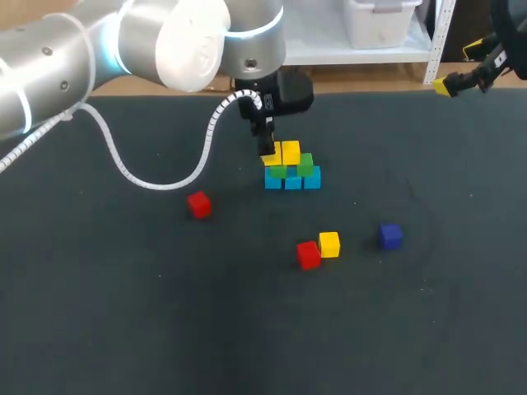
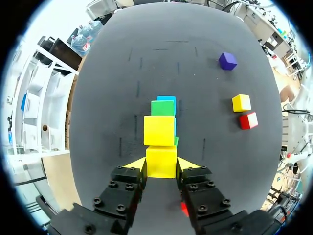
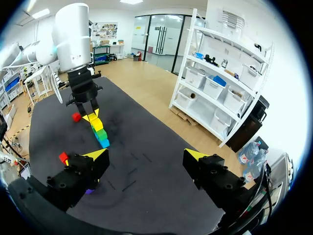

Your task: Place the blue cubes, place green cubes on the blue cubes, place the yellow cubes on the green cubes, then place the red cubes on the yellow cubes, and place purple cube on the red cubes.

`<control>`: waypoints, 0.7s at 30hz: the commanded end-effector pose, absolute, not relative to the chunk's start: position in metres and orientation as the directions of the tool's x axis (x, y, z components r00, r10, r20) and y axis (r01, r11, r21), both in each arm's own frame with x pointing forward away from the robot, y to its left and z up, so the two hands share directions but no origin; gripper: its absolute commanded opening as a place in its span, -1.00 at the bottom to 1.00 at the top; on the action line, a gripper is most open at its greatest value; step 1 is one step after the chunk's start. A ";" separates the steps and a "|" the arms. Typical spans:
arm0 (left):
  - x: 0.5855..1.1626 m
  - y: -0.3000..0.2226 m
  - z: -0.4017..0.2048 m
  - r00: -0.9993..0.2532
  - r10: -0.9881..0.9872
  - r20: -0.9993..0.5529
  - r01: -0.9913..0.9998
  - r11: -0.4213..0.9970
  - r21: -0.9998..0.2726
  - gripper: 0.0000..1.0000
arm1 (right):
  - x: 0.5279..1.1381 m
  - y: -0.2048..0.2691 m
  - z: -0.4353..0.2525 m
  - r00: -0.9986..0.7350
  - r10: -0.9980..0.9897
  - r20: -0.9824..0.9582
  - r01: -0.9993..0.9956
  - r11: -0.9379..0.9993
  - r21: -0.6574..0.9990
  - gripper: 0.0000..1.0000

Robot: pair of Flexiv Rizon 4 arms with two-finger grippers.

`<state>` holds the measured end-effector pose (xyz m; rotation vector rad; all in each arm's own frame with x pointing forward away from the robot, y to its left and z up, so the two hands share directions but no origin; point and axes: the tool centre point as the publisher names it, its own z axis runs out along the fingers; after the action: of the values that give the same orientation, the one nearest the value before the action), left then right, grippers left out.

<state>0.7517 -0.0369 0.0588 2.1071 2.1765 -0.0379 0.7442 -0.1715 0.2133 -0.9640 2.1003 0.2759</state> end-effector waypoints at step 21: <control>0.753 -0.039 0.060 -0.033 0.994 -0.101 0.998 0.039 0.049 0.98 | 0.743 -0.171 0.213 -0.398 -0.544 -0.739 -0.714 0.690 -0.123 1.00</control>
<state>0.7511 -0.0389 0.0597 2.1028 2.1811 -0.0498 0.7442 -0.1715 0.2133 -0.9640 2.1003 0.2759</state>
